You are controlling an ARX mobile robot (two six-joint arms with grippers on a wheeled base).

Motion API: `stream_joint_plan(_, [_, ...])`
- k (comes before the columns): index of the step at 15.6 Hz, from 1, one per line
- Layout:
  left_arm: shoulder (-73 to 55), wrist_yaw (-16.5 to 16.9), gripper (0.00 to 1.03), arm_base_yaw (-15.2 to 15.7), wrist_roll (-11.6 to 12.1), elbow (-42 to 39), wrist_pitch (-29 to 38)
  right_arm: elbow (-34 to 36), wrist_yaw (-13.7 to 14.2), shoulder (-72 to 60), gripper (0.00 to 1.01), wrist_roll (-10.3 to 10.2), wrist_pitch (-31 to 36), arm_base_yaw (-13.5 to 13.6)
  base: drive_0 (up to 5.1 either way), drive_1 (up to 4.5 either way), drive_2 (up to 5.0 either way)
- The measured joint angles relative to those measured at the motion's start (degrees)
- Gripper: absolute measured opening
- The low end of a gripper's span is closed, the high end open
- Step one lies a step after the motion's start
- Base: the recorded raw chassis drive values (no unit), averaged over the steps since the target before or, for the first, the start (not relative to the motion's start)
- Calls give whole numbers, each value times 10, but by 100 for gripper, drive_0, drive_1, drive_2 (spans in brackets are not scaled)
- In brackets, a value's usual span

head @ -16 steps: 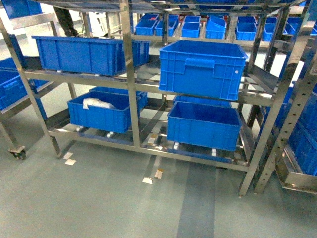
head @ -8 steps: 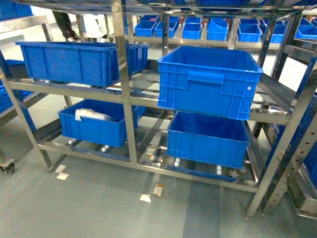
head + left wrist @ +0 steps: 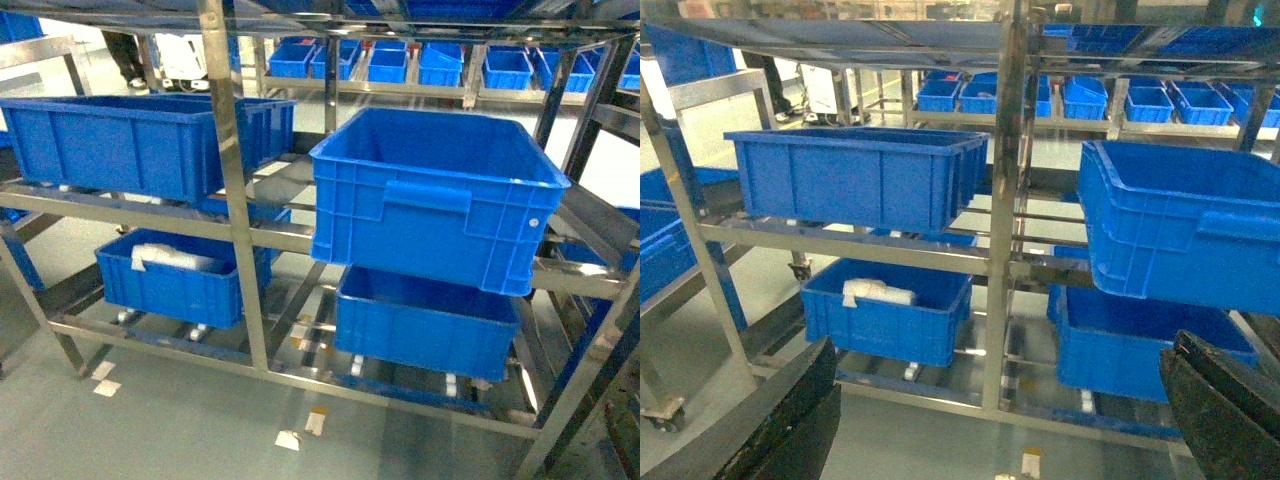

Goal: Pick red block from blue box to shelf

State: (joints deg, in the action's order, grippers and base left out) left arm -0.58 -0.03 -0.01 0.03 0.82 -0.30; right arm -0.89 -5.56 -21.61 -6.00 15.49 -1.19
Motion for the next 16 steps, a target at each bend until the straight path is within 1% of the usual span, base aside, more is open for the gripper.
stream_joint_plan(10, [0,0,98,0,0,0,2,0,0,0,29,0,2,0,-1,417,-419])
stream_joint_plan(11, [0,0,98,0,0,0,1,0,0,0,29,0,1,0,9,256,-238])
stream_joint_plan(16, [0,0,98,0,0,0,0,0,0,0,29,0,-1,0,0,0,0])
